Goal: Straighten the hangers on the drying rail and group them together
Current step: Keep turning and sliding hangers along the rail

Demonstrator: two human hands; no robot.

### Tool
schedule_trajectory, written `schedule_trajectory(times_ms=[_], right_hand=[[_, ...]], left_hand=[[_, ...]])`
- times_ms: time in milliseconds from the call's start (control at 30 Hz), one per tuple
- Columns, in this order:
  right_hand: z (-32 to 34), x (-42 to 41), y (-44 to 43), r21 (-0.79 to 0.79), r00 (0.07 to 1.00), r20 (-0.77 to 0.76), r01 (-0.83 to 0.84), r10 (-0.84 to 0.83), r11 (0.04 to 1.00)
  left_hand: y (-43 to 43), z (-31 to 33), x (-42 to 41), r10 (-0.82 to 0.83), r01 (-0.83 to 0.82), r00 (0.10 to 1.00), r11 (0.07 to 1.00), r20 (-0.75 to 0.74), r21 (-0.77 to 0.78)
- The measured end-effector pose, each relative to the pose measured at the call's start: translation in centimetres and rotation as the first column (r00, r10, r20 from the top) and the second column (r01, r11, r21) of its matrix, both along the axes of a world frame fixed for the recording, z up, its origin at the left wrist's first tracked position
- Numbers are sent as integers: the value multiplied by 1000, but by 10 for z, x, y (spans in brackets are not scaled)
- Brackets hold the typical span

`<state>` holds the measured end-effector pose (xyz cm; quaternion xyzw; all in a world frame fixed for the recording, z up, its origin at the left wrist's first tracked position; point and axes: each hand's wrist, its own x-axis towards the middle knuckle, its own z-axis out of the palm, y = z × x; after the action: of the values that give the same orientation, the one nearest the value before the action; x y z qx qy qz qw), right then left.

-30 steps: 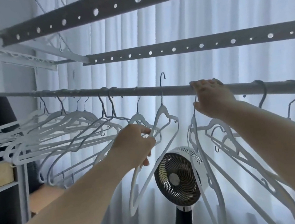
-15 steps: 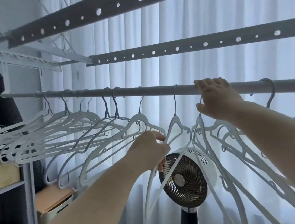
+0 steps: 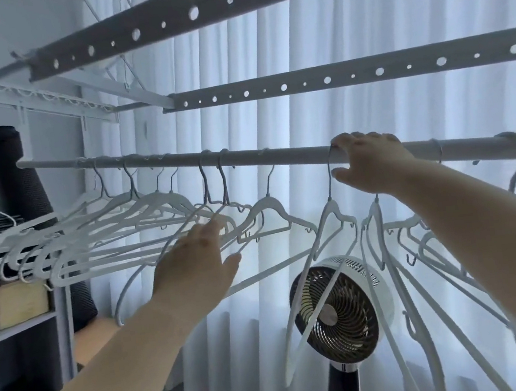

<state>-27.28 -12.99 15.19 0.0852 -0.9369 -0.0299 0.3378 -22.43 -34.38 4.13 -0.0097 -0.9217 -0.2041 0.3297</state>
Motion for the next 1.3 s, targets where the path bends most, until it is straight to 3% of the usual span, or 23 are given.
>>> schedule_trajectory(times_ms=[100,167,233,367,533,833,1033,1167,1300], right_hand=[[2,-6,-7,15,999,10,34,-34,999],[4,-9,-10,10,998,12,60,-60,998],[5,-11,-12,-6,997,3,76,-76,997],[3,-15,-14,-18,997,-34,65,-66,998],[0,-16,-10,4,996,-79,30,-30,1000],[-7,-9,-3,39,998,-56,-9,11,999],[-14,8,-3,28,990,-40,-137,138,990],[-30,23,-23,107,966,-68,-241,249,965],[-47,38,-52,157,949,73,-315,307,936]], left_hand=[[-10,-6,-8,58,-51,984,998,170,-42],[-15,-9,-12,70,-53,974,995,213,-84],[-19,-12,-18,0,4,974,1000,227,-17],[-21,-11,-29,-86,72,989,991,122,114],[-9,2,-39,-109,105,993,990,36,98],[2,-24,-45,-112,99,976,992,189,78],[-32,-63,-12,-187,130,968,945,170,299],[-54,-89,29,-161,111,981,920,106,377],[-72,-104,69,-125,110,992,895,6,433]])
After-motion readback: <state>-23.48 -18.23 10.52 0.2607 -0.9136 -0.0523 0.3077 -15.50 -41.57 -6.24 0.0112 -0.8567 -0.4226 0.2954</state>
